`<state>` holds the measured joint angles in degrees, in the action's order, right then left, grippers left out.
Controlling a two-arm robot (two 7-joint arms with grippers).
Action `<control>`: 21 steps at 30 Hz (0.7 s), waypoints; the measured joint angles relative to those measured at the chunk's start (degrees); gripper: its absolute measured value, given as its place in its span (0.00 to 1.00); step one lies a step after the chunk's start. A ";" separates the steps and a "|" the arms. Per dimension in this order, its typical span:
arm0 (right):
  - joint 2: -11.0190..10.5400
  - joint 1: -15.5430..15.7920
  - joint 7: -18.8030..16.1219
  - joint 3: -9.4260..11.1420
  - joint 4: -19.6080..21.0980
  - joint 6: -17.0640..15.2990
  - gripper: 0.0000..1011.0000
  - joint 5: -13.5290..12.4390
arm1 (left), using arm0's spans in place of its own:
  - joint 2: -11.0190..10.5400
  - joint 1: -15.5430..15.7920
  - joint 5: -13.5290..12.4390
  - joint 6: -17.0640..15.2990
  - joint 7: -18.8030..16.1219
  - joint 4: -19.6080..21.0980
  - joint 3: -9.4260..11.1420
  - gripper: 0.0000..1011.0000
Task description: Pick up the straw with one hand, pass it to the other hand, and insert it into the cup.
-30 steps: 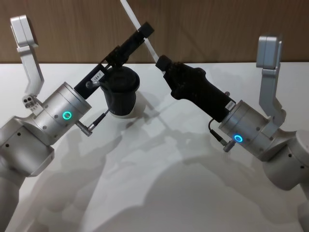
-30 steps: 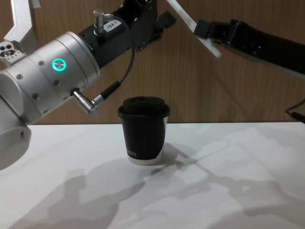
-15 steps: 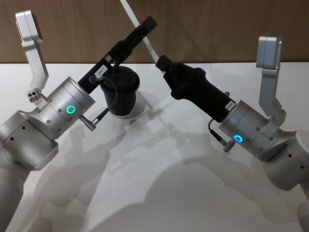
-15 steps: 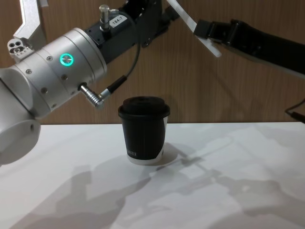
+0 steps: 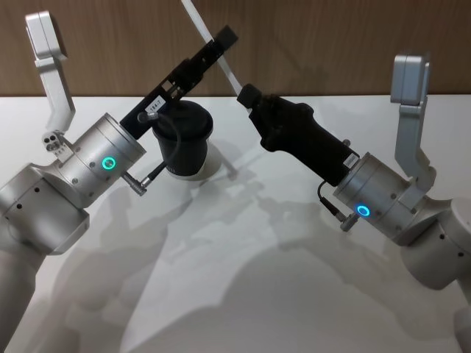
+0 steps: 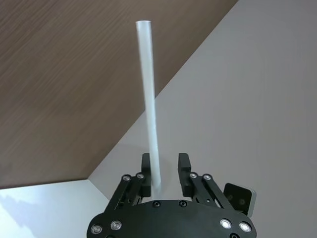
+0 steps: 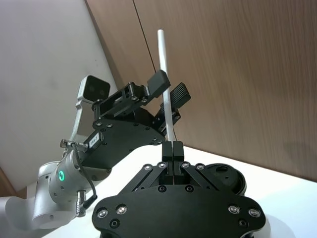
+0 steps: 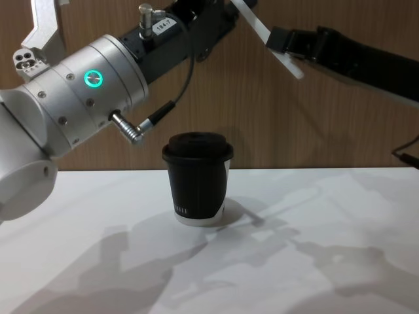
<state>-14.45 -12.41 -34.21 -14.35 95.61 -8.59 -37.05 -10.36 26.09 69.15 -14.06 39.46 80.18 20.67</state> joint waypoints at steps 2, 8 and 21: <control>0.00 0.00 0.00 0.00 0.00 0.00 0.01 0.00 | -0.07 0.07 0.04 0.07 0.02 -0.03 0.06 0.29; 0.00 0.00 0.00 0.00 0.01 0.00 0.01 0.00 | -0.39 0.24 0.24 0.26 0.03 -0.12 0.25 0.11; 0.00 0.00 0.01 0.01 -0.01 -0.01 0.11 0.00 | -1.06 0.43 0.63 0.88 0.04 -0.15 0.55 0.02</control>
<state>-14.45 -12.41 -34.21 -14.34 95.60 -8.61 -37.05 -11.42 26.52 69.78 -13.18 39.50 80.03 21.22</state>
